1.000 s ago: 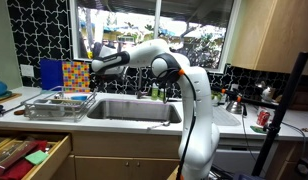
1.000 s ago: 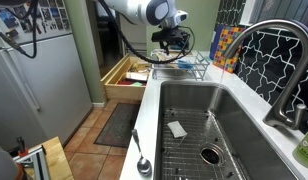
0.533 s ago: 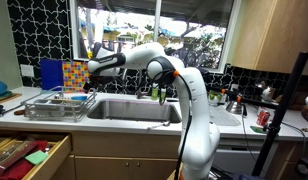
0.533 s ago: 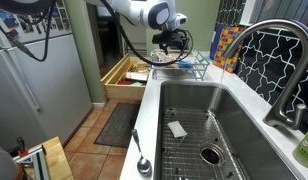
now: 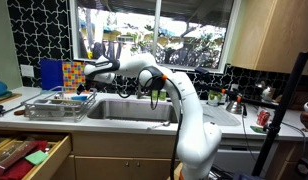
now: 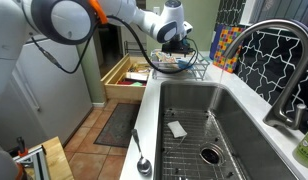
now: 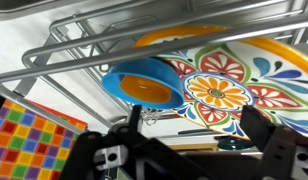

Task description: Put the blue bowl on the counter in front of the sink and spill the liquid in the orange bowl into the sink then set it down on the counter next to the blue bowl.

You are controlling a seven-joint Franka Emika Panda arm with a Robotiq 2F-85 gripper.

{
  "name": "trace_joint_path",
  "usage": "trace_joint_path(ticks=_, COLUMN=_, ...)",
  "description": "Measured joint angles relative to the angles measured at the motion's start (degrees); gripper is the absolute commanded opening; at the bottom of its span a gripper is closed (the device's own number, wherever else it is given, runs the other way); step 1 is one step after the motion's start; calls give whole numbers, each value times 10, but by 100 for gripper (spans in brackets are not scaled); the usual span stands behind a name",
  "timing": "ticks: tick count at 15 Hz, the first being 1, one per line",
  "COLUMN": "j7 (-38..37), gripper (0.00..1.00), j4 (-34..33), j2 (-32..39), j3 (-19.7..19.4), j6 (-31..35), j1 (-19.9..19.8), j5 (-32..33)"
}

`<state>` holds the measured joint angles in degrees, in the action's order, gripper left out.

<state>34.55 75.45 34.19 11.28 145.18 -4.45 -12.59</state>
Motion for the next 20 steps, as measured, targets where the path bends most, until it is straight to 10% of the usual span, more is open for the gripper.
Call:
trace_joint_path(ticks=10, j7=15, gripper=85, j4=-123, j2=115, j3=23, j6=8, j1=-1, j5=7)
trace_joint_path(ticks=20, j7=15, gripper=3, j4=-195, j2=159, j3=24, j6=-71, j1=1, j5=12)
